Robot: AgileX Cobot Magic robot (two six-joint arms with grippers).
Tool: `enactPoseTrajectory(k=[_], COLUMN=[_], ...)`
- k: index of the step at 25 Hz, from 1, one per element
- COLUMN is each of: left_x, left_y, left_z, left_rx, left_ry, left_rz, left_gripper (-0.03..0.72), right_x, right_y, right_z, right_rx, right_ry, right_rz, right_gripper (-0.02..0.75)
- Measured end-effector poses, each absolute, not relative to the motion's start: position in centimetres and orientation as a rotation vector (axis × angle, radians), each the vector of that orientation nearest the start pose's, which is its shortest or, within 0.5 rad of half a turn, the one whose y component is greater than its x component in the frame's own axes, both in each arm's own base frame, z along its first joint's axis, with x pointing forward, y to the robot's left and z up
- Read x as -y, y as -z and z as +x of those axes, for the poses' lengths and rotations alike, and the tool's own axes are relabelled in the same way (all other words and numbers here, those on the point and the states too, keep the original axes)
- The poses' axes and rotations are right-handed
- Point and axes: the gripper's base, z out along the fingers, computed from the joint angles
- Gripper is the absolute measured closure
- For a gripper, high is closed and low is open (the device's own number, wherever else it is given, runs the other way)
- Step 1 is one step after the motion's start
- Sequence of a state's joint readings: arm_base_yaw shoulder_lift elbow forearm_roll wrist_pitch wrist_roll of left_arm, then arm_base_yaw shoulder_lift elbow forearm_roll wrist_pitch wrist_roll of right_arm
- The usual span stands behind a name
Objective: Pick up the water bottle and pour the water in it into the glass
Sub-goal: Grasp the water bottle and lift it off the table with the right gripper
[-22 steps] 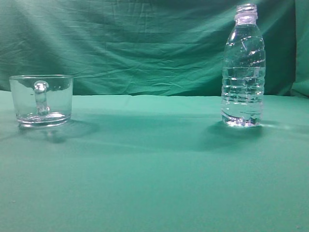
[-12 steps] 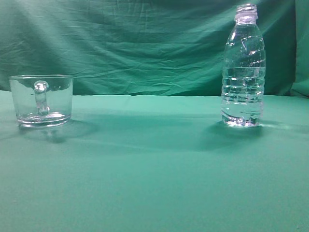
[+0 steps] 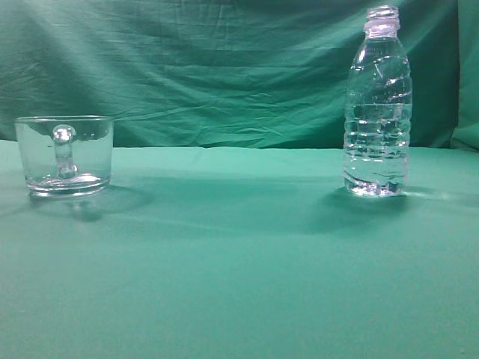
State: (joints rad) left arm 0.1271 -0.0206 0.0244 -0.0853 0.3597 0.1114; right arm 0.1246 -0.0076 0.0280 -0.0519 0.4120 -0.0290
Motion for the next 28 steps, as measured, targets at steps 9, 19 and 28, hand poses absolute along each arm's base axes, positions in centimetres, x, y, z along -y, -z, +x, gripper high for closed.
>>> enactPoseTrajectory(k=[9,19,28], left_x=[-0.4,-0.4,-0.4], left_y=[-17.4,-17.4,-17.4], left_z=[5.2,5.2,5.2], left_rx=[-1.845,-1.845,-1.845], left_ry=[-0.083,-0.083,-0.083], left_rz=[-0.067,-0.067,-0.067], left_gripper=[0.688,0.688,0.688], right_x=[-0.7,-0.9,-2.9], right_y=[-20.8,-24.3,-25.5], right_z=[5.6,5.7,9.7], right_rx=[-1.451,-1.338,-1.399], right_ry=[-0.107,-0.243,-0.300], right_rz=[-0.085,-0.008,-0.192], right_gripper=[0.738,0.738,0.738])
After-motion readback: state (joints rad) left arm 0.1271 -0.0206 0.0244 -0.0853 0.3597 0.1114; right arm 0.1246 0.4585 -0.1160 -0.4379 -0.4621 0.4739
